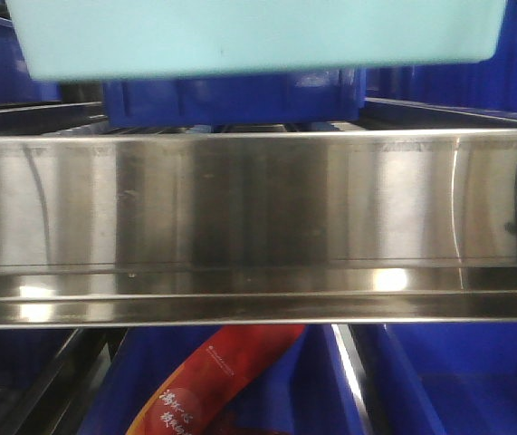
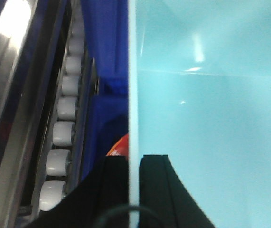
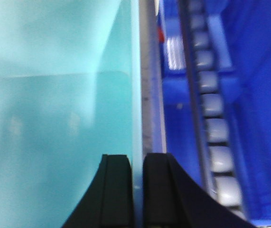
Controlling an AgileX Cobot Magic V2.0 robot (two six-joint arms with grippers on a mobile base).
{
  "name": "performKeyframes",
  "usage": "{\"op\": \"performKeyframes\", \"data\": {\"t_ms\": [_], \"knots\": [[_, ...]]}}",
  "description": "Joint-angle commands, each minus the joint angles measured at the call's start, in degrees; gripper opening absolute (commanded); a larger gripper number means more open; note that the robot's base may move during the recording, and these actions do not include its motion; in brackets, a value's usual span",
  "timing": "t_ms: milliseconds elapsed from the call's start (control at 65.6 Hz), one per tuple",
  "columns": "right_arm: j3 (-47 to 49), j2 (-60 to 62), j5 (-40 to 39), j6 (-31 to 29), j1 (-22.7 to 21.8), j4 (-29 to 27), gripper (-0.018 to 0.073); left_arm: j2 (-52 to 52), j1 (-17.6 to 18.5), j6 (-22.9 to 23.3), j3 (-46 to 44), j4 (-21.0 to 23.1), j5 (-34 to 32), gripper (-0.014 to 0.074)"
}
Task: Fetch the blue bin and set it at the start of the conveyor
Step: 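Lift the light-teal bin with both grippers off the shelf, then pull the held bin back with both grippers, clear of the shelf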
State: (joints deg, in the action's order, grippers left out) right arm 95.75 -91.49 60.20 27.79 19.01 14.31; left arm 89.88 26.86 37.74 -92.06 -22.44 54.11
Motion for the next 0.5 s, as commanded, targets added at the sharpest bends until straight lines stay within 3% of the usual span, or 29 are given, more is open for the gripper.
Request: {"op": "performKeyframes", "data": {"t_ms": [0, 183, 320, 488], "knots": [[-4.41, 5.28, -3.48, 2.27, 1.61, 2.77, -0.0160, -2.97, 1.65, 1.69, -0.21, -1.63, 0.04, -0.0111], [-8.15, 12.41, -4.16, 5.35, 4.21, 5.46, -0.0160, -7.19, 4.92, 1.88, 1.19, -3.58, 3.08, -0.0111], [-8.52, 15.55, -3.64, 8.50, 7.39, 9.97, -0.0160, -11.54, 10.15, 10.20, 5.83, -13.25, 3.23, -0.0111], [-8.52, 16.42, -2.77, 8.78, 9.10, 11.26, -0.0160, -14.39, 11.25, 10.94, 6.02, -14.29, 2.64, -0.0111]]}}
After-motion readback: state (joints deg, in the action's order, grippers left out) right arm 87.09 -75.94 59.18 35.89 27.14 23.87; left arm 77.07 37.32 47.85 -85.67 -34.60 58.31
